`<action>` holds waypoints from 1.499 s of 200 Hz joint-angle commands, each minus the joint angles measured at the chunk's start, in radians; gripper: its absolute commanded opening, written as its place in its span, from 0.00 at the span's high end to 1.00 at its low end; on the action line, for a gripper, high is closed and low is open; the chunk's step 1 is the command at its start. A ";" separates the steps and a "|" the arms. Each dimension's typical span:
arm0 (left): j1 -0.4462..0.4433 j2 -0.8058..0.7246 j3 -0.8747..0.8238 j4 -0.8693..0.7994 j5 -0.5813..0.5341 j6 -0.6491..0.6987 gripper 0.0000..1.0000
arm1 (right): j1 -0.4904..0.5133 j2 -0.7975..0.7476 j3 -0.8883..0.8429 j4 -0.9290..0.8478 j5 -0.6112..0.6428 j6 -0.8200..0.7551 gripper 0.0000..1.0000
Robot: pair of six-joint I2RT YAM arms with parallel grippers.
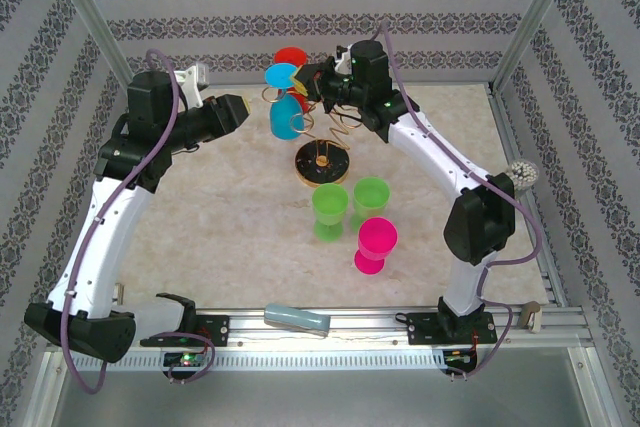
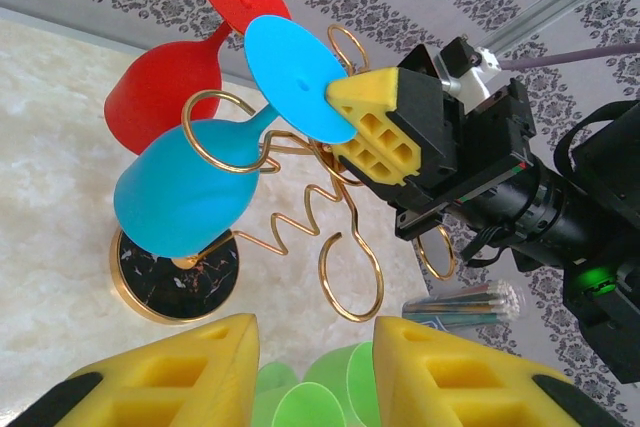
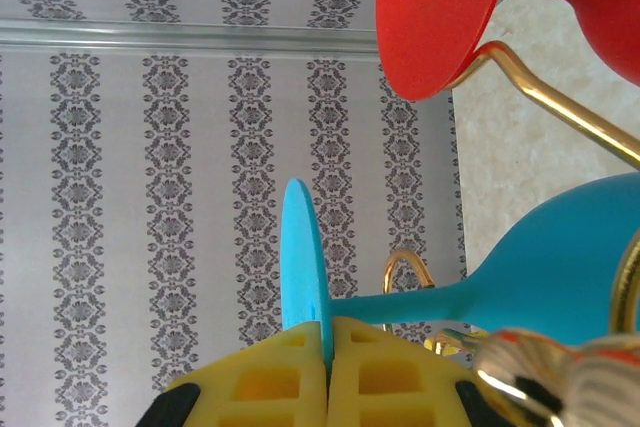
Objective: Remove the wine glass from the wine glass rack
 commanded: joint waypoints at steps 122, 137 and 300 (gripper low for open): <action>0.003 -0.052 -0.011 0.030 -0.005 0.003 0.64 | 0.014 -0.058 -0.028 0.039 0.122 0.047 1.00; 0.003 -0.055 -0.012 0.030 -0.006 0.004 0.64 | 0.014 -0.049 -0.014 0.036 0.122 0.049 1.00; 0.006 -0.069 -0.015 0.033 -0.016 0.013 0.64 | 0.026 0.004 0.031 0.013 0.153 0.109 1.00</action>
